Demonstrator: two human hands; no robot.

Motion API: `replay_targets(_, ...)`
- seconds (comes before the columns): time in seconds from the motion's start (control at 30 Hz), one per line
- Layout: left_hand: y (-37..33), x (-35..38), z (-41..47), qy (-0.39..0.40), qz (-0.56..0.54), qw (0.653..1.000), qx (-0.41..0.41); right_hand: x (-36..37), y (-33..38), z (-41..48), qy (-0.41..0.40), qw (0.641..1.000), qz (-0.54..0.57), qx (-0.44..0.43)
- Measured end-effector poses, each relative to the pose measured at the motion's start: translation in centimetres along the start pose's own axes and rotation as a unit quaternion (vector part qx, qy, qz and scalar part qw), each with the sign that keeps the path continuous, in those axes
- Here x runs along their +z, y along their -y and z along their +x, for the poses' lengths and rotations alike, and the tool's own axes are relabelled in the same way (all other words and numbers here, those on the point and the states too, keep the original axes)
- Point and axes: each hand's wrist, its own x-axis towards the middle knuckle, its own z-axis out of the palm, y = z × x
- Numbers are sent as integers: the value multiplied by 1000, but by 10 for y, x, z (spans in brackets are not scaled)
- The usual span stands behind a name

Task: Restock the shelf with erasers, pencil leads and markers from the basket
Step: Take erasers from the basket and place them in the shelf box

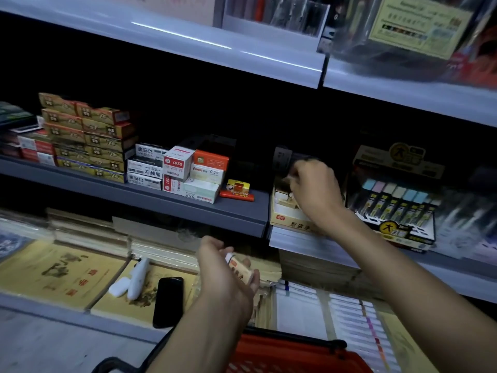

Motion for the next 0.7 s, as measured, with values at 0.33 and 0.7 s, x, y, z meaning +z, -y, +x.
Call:
replay_targets(0.33,3,3,8,102,150,979,98,-47,8,-70,110,947,286,100)
replay_targets(0.7,18,-3,2,166,282,931,161,-52,-18,-83,-10,970,211,120)
